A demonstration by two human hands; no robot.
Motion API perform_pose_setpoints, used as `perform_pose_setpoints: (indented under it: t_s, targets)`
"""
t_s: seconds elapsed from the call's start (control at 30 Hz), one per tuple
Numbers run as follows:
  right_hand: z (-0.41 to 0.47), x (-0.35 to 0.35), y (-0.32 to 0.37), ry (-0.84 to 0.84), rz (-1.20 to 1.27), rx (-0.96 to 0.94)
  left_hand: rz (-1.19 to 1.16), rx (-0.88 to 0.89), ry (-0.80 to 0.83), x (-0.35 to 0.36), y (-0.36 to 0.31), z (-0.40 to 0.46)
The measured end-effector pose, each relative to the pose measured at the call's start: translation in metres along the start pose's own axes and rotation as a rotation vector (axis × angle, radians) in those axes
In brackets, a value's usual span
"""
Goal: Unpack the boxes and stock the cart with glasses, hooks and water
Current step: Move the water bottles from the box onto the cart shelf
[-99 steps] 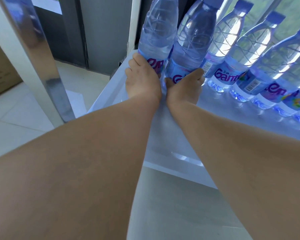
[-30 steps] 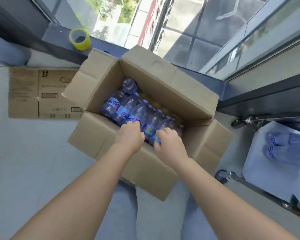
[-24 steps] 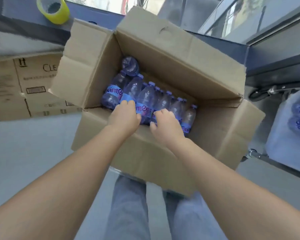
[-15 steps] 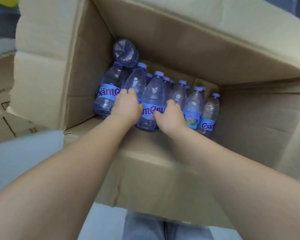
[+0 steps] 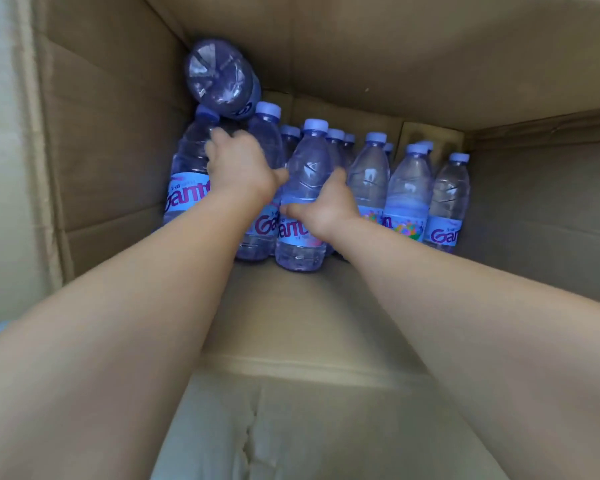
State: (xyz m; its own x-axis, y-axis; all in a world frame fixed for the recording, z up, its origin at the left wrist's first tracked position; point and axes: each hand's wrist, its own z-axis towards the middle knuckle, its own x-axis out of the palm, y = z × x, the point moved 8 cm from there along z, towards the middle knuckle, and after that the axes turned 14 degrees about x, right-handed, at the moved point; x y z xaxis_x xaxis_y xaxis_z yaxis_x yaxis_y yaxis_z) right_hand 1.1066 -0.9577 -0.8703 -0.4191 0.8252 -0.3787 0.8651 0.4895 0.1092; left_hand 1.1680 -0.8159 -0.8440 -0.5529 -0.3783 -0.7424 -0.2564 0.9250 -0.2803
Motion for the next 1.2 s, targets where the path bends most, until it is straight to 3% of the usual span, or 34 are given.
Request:
perform_pose_setpoints:
  t_s: [0.2, 0.4, 0.6, 0.8, 1.0, 1.2]
  targets:
    - [-0.025, -0.023, -0.014, -0.138, -0.057, -0.011, 0.02, 0.107, -0.041, 0.001, -0.019, -0.035]
    - [-0.065, -0.06, -0.011, -0.232, -0.128, -0.181, -0.042, 0.185, -0.021, -0.016, -0.034, -0.059]
    - [-0.146, -0.111, -0.03, -0.275, 0.004, -0.277, -0.263, 0.18, -0.127, -0.073, -0.067, -0.124]
    - [-0.23, -0.171, -0.058, -0.356, 0.081, -0.252, -0.431, 0.244, -0.143, -0.129, -0.123, -0.205]
    - [-0.313, -0.231, -0.118, -0.442, 0.248, -0.286, -0.386, 0.384, -0.071, -0.152, -0.197, -0.282]
    - [-0.356, -0.28, -0.224, -0.608, 0.419, -0.27, -0.37, 0.522, 0.002, -0.127, -0.278, -0.357]
